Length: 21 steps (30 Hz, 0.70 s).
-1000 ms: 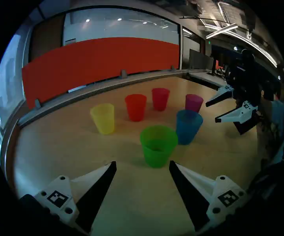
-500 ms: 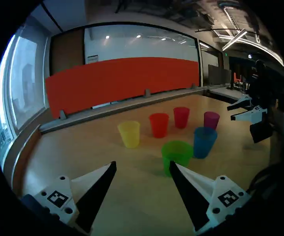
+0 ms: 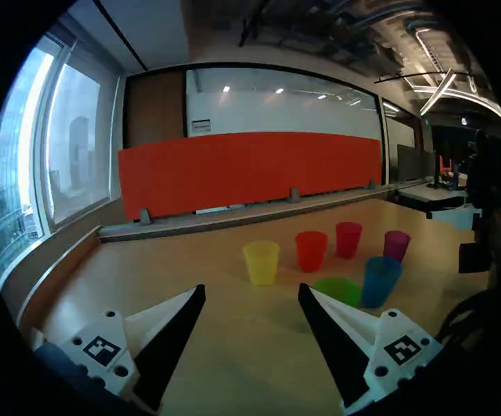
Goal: Pour water
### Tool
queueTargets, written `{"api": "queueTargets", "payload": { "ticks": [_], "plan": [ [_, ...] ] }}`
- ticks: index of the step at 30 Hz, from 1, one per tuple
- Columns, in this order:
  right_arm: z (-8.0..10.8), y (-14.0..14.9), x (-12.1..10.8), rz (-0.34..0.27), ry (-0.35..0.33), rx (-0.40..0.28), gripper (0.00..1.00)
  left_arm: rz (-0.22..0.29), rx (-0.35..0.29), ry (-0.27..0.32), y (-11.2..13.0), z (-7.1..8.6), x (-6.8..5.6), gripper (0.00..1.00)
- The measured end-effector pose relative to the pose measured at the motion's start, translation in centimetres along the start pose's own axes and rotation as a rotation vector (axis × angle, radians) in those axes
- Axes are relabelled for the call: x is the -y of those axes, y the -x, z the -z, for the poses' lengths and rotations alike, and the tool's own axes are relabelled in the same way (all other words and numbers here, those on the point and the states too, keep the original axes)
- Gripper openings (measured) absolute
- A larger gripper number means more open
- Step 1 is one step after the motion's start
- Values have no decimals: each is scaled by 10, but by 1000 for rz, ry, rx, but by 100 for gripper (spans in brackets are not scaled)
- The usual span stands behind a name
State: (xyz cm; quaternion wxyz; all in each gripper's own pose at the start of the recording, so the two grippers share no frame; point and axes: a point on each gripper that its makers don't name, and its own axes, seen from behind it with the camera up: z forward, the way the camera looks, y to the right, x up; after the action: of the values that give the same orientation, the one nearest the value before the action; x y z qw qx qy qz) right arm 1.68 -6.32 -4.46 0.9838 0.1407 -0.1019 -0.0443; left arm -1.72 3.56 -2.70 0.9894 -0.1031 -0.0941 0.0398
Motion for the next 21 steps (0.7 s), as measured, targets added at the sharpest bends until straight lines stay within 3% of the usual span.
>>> {"api": "queueTargets", "payload": {
  "ticks": [9,21],
  "plan": [
    [-4,-21,-16,-71,101,-115,100,54,-100,-22,-25,-2,0,100],
    [1,-40,-44,-98,229,-243,100,45,-190,-90,-46,2,12,100]
  ]
}}
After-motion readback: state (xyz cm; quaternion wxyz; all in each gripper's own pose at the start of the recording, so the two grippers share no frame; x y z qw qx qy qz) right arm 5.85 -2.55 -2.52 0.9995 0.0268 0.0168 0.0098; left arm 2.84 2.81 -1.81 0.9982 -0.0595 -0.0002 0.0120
